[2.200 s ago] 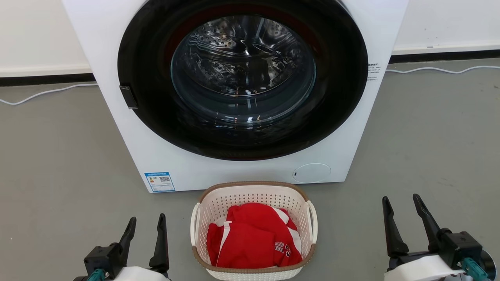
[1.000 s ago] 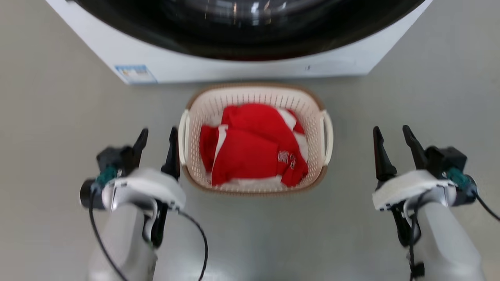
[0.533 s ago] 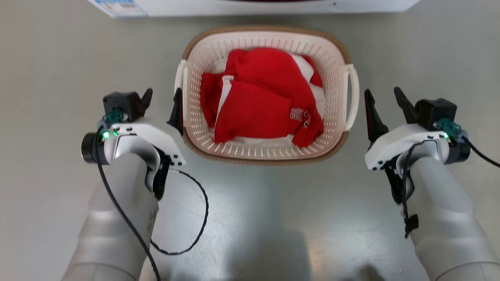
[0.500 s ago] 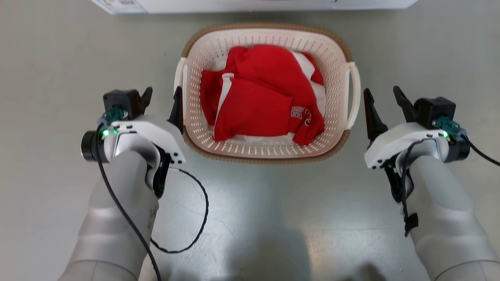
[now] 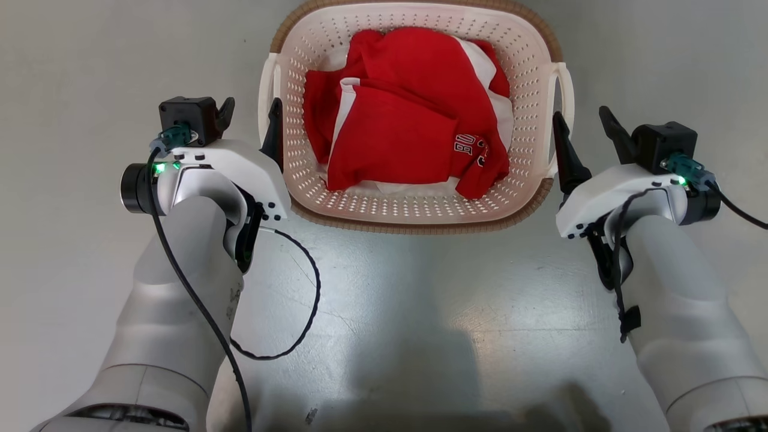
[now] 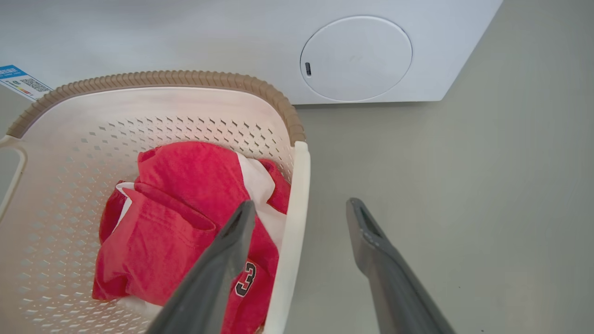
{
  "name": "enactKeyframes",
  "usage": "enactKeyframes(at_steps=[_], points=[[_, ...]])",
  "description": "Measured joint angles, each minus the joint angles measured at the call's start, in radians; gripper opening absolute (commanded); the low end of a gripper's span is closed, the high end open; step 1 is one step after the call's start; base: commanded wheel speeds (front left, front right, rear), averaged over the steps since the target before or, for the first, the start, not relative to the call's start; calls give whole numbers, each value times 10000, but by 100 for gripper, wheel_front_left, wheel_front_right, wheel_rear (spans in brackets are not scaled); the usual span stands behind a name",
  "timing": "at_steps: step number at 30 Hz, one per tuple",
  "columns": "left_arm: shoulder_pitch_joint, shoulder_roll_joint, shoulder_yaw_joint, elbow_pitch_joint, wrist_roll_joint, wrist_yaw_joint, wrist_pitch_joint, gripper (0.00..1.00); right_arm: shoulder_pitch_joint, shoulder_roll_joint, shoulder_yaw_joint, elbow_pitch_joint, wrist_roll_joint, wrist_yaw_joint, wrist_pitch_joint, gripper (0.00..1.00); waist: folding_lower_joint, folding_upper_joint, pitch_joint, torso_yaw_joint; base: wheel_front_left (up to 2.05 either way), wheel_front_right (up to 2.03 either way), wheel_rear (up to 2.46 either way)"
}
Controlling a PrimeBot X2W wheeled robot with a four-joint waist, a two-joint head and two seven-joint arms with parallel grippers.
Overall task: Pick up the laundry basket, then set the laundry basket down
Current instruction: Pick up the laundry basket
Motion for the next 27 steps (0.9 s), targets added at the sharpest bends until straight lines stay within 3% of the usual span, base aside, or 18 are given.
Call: enactKeyframes(at_steps=[27], points=[[-1618,56,-268,1459,52,40,-8,100,-1379,-94,1179,604,798,2,0,100,0,0,1374,-81,0,0,0]])
